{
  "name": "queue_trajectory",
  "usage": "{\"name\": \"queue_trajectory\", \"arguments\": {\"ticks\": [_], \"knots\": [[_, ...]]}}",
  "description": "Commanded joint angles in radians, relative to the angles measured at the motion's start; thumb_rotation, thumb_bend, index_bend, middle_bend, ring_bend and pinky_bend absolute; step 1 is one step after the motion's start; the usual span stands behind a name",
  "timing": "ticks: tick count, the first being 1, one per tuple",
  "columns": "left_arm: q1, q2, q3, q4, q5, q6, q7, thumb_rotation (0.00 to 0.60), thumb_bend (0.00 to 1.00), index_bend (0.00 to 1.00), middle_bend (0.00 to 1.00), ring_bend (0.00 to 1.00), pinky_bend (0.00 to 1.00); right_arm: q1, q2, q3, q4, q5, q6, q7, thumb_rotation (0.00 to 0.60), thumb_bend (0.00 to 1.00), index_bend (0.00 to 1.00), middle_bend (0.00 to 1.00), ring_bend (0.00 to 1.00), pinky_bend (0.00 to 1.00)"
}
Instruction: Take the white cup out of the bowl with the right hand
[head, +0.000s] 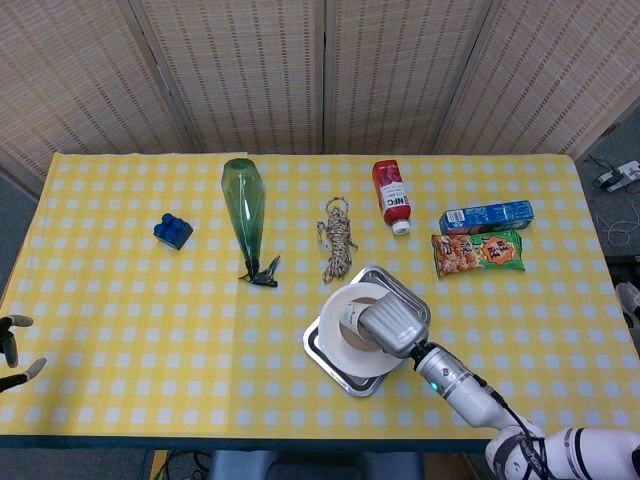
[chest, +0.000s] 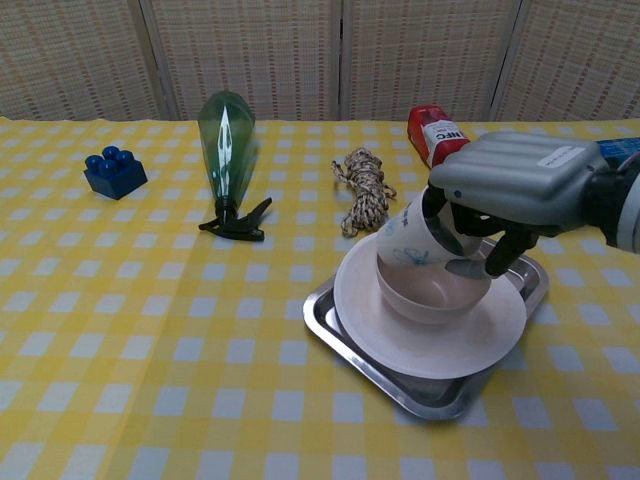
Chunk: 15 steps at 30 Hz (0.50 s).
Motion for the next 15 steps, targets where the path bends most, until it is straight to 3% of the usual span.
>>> {"name": "queue_trajectory", "arguments": {"ticks": [1,8,15], "knots": [[0.000,0.000,0.000,0.000,0.000,0.000,0.000,0.600,0.00,0.46,0.72,0.55,0.65,-0.011,0.038,-0.002,-0.044,-0.019,0.039,-0.007,0.600,0.32,0.65,1.00,1.00,1.00],[-0.001,-0.002,0.002,-0.002,0.004,-0.003,0.006,0.600,0.00,0.46,0.72,0.55,0.65,-0.060,0.172,-0.023,-0.176,-0.037,0.127,-0.040,0.600,0.32,0.65,1.00,1.00,1.00],[-0.002,-0.009,0.009,-0.007,0.021,0.003,0.031,0.600,0.00,0.46,0.72,0.55,0.65,-0.106,0.310,-0.083,-0.278,-0.006,0.136,-0.052,0.600,0.32,0.65,1.00,1.00,1.00]]}}
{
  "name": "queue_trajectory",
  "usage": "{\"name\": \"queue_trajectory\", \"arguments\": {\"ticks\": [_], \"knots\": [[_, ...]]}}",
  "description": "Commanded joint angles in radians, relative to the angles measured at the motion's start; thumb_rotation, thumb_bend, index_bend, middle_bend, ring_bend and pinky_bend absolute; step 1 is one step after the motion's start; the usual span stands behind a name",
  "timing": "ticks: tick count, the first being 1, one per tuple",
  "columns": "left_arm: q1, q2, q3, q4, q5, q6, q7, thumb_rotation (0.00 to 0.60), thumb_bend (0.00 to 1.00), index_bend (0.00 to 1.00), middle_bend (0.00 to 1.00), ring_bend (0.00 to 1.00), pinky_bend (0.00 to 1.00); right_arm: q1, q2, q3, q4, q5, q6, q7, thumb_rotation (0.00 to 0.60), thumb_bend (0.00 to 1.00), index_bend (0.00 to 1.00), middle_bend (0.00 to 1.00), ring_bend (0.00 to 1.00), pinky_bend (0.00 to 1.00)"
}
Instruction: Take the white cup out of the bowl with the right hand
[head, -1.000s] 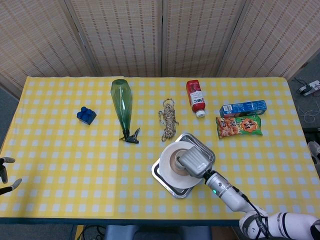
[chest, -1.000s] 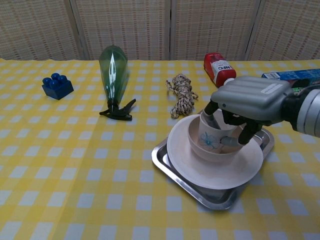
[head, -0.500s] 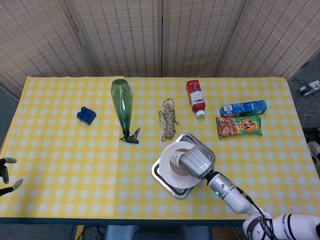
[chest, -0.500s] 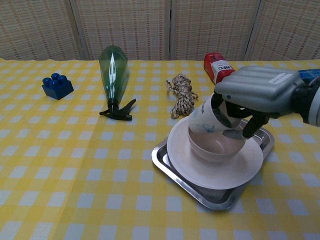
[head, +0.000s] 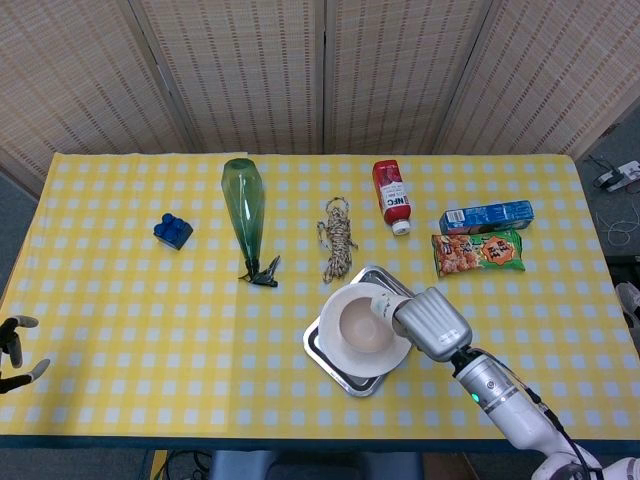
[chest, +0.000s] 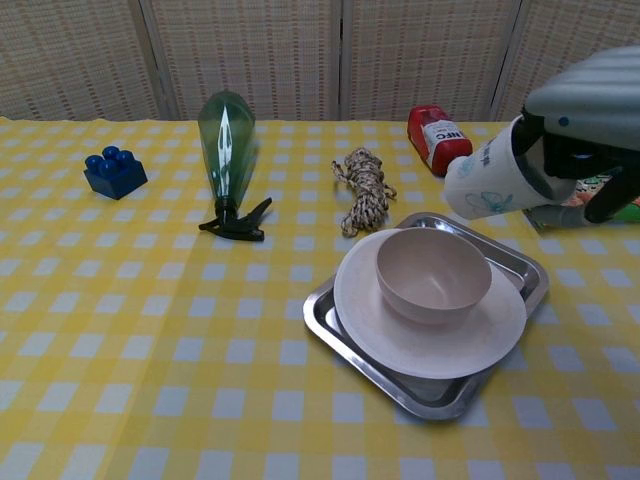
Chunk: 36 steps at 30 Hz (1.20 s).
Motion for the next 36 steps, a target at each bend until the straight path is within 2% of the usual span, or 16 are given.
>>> {"name": "queue_trajectory", "arguments": {"ticks": [1,7,14,27,36], "knots": [[0.000,-0.002,0.004,-0.003,0.008,0.004,0.008,0.600,0.00,0.46,0.72,0.55,0.65,-0.031,0.067,-0.042,-0.050,0.011,0.003,0.000,0.600,0.32,0.65,1.00,1.00,1.00],[0.003,-0.005,0.010,-0.010,0.025,0.014,0.020,0.600,0.00,0.46,0.72,0.55,0.65,-0.066,0.114,-0.099,-0.059,-0.021,-0.023,0.065,0.600,0.32,0.65,1.00,1.00,1.00],[0.002,-0.007,0.014,-0.011,0.030,0.012,0.027,0.600,0.00,0.46,0.72,0.55,0.65,-0.085,0.115,-0.140,-0.015,-0.043,-0.072,0.132,0.600,0.32,0.65,1.00,1.00,1.00],[0.000,-0.007,0.014,-0.010,0.029,0.005,0.025,0.600,0.00,0.46,0.72,0.55,0.65,-0.083,0.119,-0.182,0.024,-0.019,-0.163,0.157,0.600,0.32,0.65,0.98,1.00,1.00],[0.000,-0.004,0.014,-0.012,0.028,0.004,0.017,0.600,0.00,0.46,0.72,0.55,0.65,-0.077,0.095,-0.185,0.038,0.007,-0.181,0.134,0.600,0.29,0.54,0.97,1.00,1.00]]}}
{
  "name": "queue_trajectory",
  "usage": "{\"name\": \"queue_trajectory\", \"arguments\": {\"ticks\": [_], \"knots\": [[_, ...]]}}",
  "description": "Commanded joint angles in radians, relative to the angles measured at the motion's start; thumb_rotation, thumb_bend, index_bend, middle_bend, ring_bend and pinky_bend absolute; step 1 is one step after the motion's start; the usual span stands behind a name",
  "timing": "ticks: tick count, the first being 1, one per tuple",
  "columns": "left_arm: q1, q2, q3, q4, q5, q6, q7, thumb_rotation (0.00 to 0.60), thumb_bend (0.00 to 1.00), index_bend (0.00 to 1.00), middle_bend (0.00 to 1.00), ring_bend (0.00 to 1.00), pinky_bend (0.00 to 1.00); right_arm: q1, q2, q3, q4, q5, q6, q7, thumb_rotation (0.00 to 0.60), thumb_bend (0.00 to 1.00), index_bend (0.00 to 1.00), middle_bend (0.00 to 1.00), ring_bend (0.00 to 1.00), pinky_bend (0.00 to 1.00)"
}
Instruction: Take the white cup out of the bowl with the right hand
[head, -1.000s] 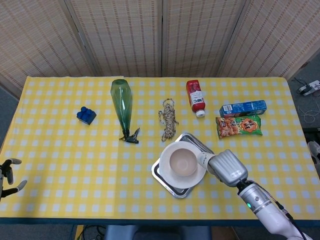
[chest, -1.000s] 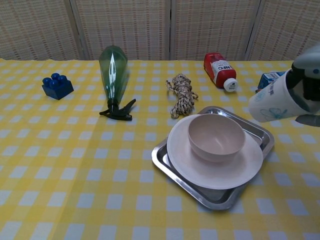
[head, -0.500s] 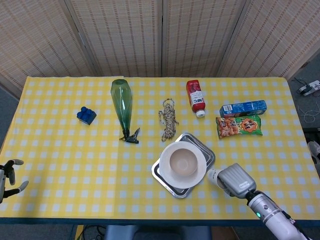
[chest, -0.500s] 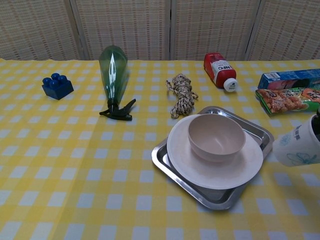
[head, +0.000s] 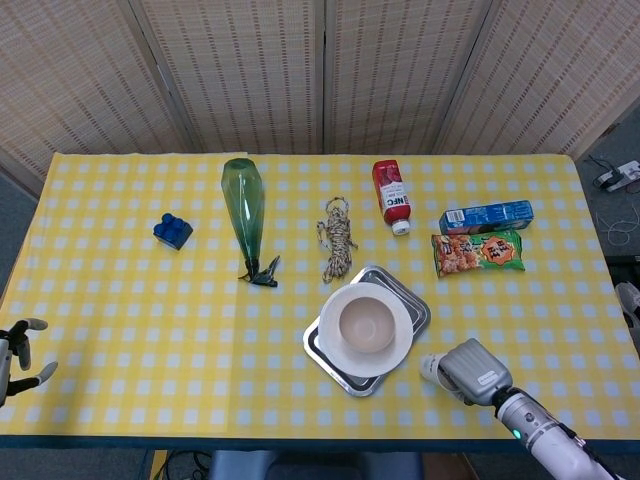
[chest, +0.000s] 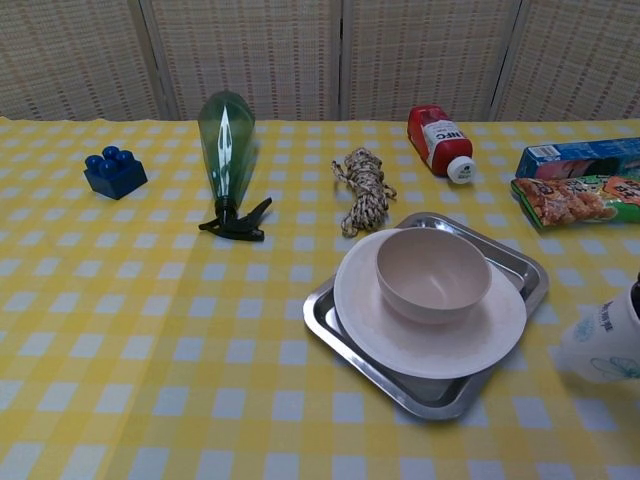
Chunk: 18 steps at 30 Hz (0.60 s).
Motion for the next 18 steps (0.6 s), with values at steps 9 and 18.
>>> {"name": "queue_trajectory", "arguments": {"ticks": [9,18], "knots": [[0.002,0.002,0.003,-0.003,0.008,0.005,-0.002,0.600,0.00,0.46,0.72,0.55,0.65,-0.012,0.014,-0.002,-0.008,-0.016,0.026,0.014,0.600,0.13,0.41,0.94,1.00,1.00],[0.000,-0.002,0.004,-0.001,0.008,0.001,0.003,0.600,0.00,0.46,0.72,0.55,0.65,-0.118,0.065,0.001,-0.023,-0.158,0.228,0.061,0.600,0.12,0.40,0.75,0.82,1.00]]}}
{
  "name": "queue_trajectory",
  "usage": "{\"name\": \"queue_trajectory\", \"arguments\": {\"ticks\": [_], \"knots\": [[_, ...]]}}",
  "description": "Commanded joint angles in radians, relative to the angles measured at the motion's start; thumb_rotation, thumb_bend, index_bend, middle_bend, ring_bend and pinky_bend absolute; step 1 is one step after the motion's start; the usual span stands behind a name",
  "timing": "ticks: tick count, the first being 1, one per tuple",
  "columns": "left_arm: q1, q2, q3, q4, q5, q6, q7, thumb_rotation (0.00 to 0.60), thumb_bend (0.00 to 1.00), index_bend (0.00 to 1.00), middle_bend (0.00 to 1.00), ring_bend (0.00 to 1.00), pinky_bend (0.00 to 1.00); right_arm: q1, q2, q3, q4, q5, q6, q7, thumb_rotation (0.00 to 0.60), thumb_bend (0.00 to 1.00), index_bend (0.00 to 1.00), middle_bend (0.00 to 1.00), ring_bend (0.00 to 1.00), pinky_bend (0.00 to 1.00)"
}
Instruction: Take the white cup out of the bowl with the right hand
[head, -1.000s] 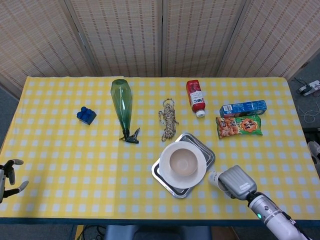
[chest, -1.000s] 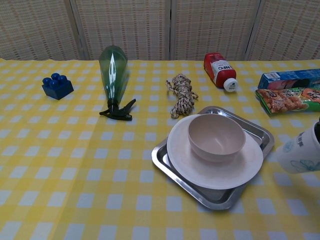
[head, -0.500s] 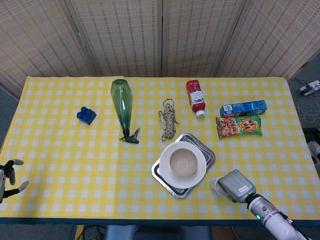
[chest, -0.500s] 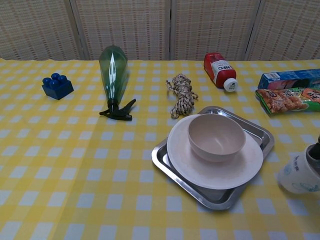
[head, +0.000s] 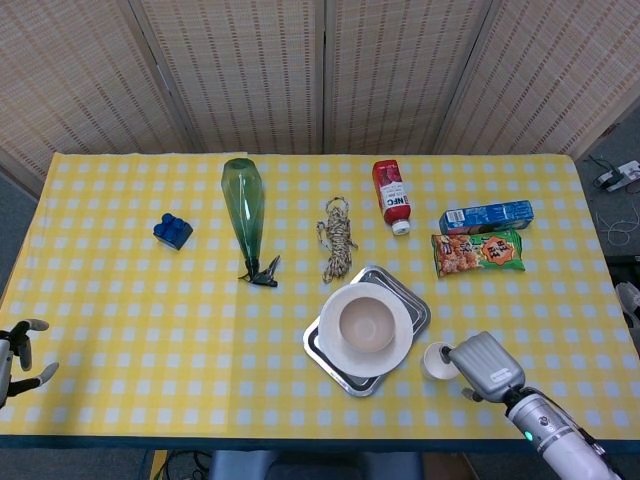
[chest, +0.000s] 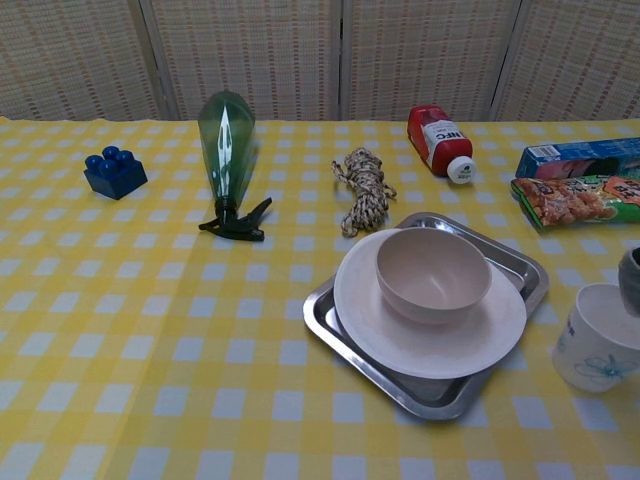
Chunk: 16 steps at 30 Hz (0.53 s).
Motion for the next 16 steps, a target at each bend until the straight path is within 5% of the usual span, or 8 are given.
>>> {"name": "queue_trajectory", "arguments": {"ticks": [1,10,16], "knots": [[-0.001,-0.002,0.001,0.001,0.002,0.000,0.004,0.600,0.00,0.46,0.72,0.55,0.65,-0.080,0.021,-0.001,-0.004,-0.079,0.135,0.007,0.600,0.12,0.40,0.73,0.79,0.99],[-0.005,-0.025,0.014,0.024,0.060,0.019,-0.009,0.600,0.00,0.46,0.72,0.55,0.65,-0.259,-0.050,0.026,0.124,-0.187,0.436,0.111,0.600,0.12,0.39,0.56,0.58,0.72],[-0.008,-0.040,0.028,0.042,0.105,0.030,-0.030,0.600,0.00,0.47,0.72,0.55,0.65,-0.329,-0.110,0.063,0.264,-0.183,0.536,0.271,0.600,0.12,0.40,0.54,0.54,0.66]]}}
